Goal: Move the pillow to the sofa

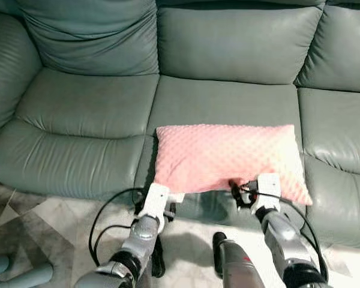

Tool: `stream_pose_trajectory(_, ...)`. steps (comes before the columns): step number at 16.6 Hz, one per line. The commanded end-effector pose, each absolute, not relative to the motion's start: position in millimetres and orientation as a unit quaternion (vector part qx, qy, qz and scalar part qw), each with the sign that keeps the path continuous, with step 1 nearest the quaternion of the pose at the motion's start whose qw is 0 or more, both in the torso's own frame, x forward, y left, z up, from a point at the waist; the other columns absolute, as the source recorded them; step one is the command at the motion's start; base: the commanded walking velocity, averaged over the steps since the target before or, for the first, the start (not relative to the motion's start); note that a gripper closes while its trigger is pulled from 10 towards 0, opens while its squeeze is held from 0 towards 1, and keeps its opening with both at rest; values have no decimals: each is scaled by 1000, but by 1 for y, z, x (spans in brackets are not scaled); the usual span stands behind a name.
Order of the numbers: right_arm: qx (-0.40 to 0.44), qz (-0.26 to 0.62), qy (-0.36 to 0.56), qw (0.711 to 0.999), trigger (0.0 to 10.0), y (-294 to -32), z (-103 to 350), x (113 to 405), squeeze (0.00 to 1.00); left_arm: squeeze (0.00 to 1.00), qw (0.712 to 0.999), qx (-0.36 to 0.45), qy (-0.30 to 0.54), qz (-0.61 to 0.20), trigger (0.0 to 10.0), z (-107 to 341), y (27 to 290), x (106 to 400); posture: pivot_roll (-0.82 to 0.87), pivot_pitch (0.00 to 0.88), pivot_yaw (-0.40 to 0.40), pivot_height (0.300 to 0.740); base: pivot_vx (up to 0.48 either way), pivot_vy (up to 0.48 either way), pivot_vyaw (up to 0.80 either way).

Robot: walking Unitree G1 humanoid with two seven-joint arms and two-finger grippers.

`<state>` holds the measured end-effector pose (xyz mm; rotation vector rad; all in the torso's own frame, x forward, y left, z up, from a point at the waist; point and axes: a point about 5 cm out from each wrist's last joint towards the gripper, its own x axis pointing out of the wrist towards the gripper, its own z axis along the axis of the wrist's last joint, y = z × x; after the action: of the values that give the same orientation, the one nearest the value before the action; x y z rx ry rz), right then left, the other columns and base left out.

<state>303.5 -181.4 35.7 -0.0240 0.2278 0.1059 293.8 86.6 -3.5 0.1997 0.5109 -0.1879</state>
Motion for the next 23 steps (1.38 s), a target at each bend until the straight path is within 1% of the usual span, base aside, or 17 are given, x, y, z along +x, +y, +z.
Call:
stream_pose_trajectory(1, -9, 43, 129, 991, 10000, -184, 26, 297, 0, 0, 953, 96, 281, -67, 10000, -16, 98, 283, -185, 446, 115, 740, 0, 0, 0)
stream_pose_trajectory(2, -3, 48, 117, 992, 10000, -181, 31, 301, 0, 0, 954, 90, 280, -51, 10000, -13, 102, 288, -185, 445, 116, 740, 0, 0, 0)
stream_pose_trajectory(4, 16, 71, 116, 991, 10000, -168, 30, 300, 0, 0, 957, 90, 269, -61, 10000, -8, 98, 292, -185, 445, 116, 740, 0, 0, 0)
stream_pose_trajectory(5, 15, 76, 118, 990, 10000, -165, 30, 299, 0, 0, 957, 90, 268, -64, 10000, -8, 98, 292, -185, 445, 116, 740, 0, 0, 0)
stream_pose_trajectory(7, 33, 108, 122, 986, 10000, -145, 26, 289, 0, 0, 956, 77, 270, -85, 10000, -9, 99, 291, -183, 443, 111, 740, 0, 0, 0)
stream_pose_trajectory(8, 41, 119, 132, 983, 10000, -136, 24, 280, 0, 0, 955, 61, 276, -93, 10000, -11, 104, 290, -182, 442, 109, 740, 0, 0, 0)
stream_pose_trajectory(9, 45, 123, 136, 982, 10000, -133, 23, 277, 0, 0, 954, 54, 278, -95, 10000, -12, 106, 289, -181, 442, 108, 740, 0, 0, 0)
stream_pose_trajectory(10, 56, 136, 149, 978, 10000, -125, 21, 268, 0, 0, 954, 42, 281, -94, 10000, -14, 113, 287, -174, 440, 107, 740, 0, 0, 0)
stream_pose_trajectory(11, 61, 154, 166, 972, 10000, -116, 20, 257, 0, 0, 955, 32, 283, -82, 10000, -17, 128, 284, -169, 435, 107, 740, 0, 0, 0)
stream_pose_trajectory(14, 35, 142, 171, 974, 10000, -120, 20, 257, 0, 0, 957, 30, 281, -69, 10000, -19, 145, 281, -161, 422, 106, 740, 0, 0, 0)
stream_pose_trajectory(16, 41, 140, 171, 974, 10000, -121, 22, 258, 0, 0, 959, 28, 273, -71, 10000, -18, 150, 281, -160, 405, 105, 740, 0, 0, 0)
stream_pose_trajectory(17, 50, 157, 167, 972, 10000, -115, 28, 257, 0, 0, 962, 15, 261, -79, 10000, -15, 155, 282, -155, 370, 103, 740, 0, 0, 0)
stream_pose_trajectory(18, 50, 162, 160, 972, 10000, -113, 30, 258, 0, 0, 963, 5, 255, -83, 10000, -14, 156, 282, -155, 363, 103, 740, 0, 0, 0)
stream_pose_trajectory(19, 41, 166, 151, 974, 10000, -111, 36, 260, 0, 0, 967, 7, 240, -86, 10000, -9, 164, 284, -153, 314, 100, 740, 0, 0, 0)
stream_pose_trajectory(20, 35, 167, 146, 974, 10000, -112, 37, 262, 0, 0, 968, 5, 238, -82, 10000, -7, 168, 286, -153, 290, 99, 740, 0, 0, 0)
stream_pose_trajectory(23, 6, 151, 128, 980, 10000, -130, 48, 260, 0, 0, 976, -1, 203, -79, 10000, 6, 186, 292, -157, 184, 106, 740, 0, 0, 0)
